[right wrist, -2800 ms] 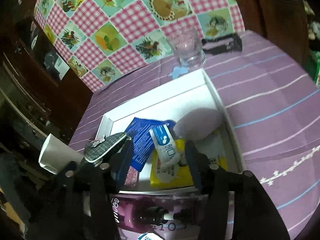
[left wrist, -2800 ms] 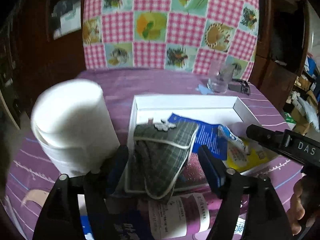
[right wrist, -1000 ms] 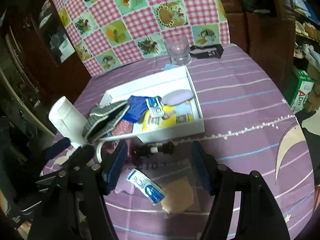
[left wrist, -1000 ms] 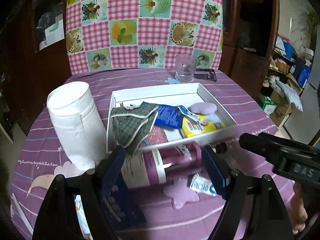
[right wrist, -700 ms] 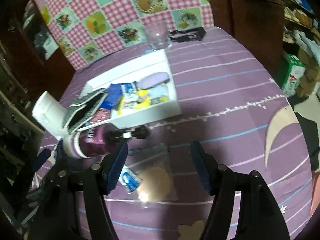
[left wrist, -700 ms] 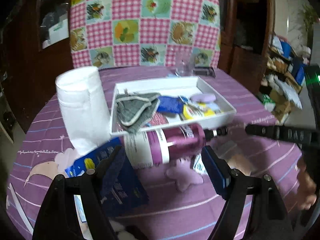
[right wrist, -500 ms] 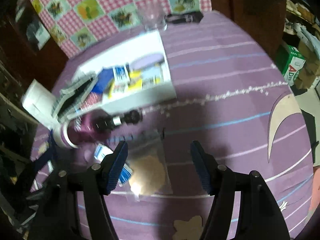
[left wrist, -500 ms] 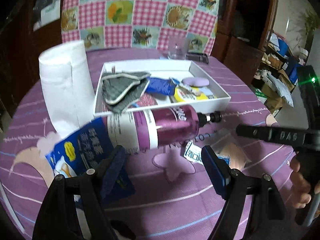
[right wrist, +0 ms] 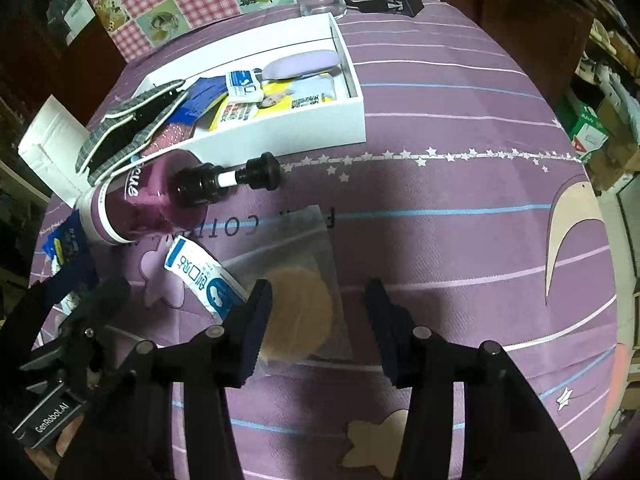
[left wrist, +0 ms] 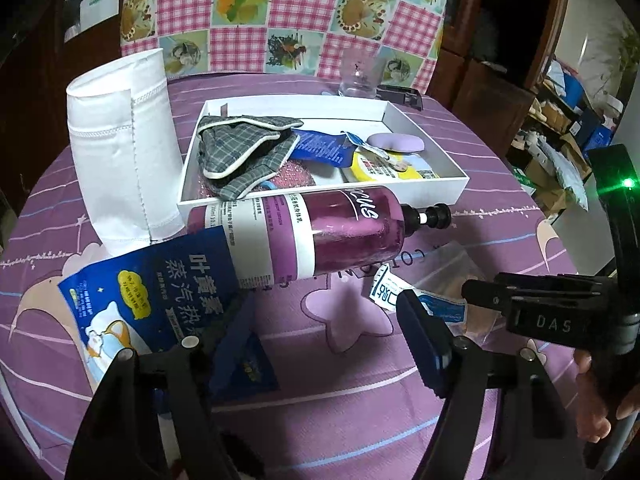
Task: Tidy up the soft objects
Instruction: 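Grasp a white-blue strip with the left gripper while the right grasps the clear puff bag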
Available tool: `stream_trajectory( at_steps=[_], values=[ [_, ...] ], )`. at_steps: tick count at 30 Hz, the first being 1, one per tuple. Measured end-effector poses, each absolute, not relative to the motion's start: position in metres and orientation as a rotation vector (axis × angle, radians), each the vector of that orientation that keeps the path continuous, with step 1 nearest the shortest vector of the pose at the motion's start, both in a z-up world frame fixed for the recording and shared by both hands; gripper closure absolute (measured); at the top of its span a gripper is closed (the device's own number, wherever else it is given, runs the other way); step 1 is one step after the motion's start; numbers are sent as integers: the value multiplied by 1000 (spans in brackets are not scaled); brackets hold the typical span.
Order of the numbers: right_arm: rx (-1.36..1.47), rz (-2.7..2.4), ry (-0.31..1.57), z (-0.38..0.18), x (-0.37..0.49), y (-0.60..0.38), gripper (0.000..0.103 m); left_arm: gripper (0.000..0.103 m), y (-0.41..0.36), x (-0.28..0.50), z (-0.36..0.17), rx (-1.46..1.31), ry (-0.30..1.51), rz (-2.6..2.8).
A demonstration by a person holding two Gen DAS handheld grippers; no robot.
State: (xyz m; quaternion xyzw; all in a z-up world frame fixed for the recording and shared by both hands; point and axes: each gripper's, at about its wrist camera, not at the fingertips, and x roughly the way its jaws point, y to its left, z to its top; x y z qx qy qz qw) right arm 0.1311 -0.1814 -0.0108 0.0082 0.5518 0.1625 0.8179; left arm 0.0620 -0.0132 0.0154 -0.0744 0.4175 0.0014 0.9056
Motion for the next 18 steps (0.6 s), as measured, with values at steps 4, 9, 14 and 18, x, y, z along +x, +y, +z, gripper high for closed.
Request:
stream_trajectory(
  at_steps=[4, 9, 14, 18],
  values=[
    [-40, 337, 1160, -12, 128, -174, 53, 30, -12, 61, 16, -177, 849, -22],
    [-42, 380, 1165, -12, 125, -169, 68, 28, -11, 52, 29, -181, 771, -52],
    [-91, 367, 1136, -11, 121, -164, 73, 26, -10, 50, 33, -198, 756, -74],
    [-86, 353, 1129, -9, 120, -169, 85, 26, -9, 53, 28, -209, 778, -86]
  ],
)
